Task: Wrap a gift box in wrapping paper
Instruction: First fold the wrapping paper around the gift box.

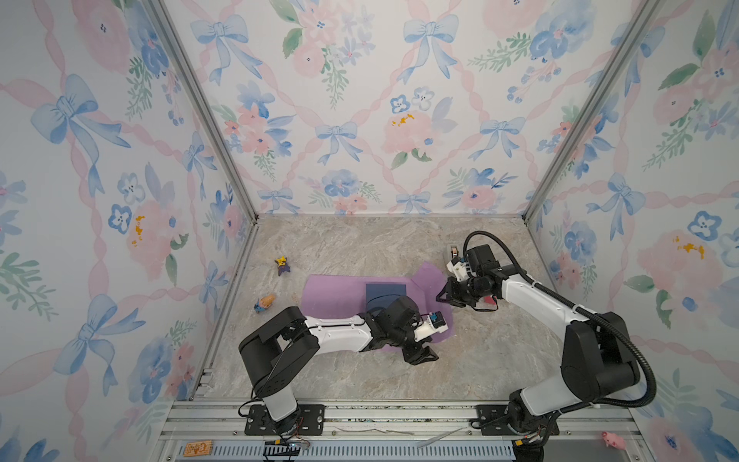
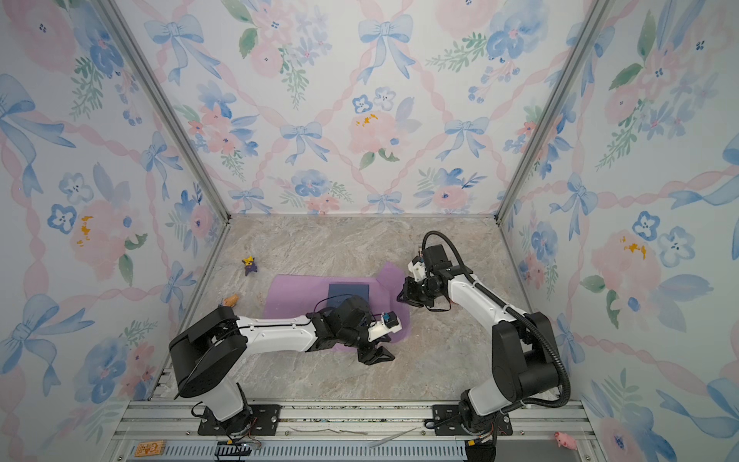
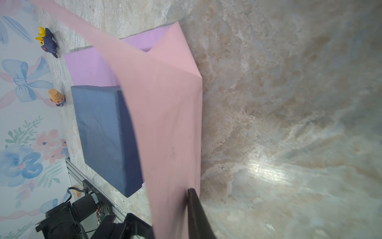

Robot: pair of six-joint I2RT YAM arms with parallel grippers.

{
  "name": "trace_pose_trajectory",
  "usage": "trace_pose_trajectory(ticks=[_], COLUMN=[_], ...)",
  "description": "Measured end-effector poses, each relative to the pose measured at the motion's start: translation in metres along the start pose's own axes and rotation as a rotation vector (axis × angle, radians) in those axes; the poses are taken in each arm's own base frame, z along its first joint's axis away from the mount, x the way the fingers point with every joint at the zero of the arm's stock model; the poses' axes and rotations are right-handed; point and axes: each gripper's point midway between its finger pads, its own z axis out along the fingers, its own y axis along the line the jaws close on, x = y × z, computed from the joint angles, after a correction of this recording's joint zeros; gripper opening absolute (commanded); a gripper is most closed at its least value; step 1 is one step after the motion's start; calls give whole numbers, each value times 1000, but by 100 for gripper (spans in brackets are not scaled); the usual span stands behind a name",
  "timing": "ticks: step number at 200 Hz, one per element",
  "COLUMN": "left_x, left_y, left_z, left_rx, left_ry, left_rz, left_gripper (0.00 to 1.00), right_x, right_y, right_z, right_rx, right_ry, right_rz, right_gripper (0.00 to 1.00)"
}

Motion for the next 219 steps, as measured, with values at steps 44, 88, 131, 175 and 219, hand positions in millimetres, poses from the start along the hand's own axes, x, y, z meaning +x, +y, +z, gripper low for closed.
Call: trace_pose_trajectory(ticks=[44,88,131,175,219], left_x=[9,16,34,-4,-50], left_y=[4,24,10,-14,-11], left_z=[5,8,29,8,-33], left_rx=[-86,-229,-189,-143,-192], left_ry=[46,72,134,19,-123], left_rz=[-1,-28,-14,45,105], left_gripper=[64,66,65,65,67], right_x=[1,2,7,8,8], right_y=[-1,-1,-10,-17,-18], right_z=[1,2,5,7,7], right_rx=[-1,-7,-11,-5,-5], right_ry=[0,6,27,35,36], right_rz=[9,20,50,64,63], right_gripper=[19,20,15,13,13])
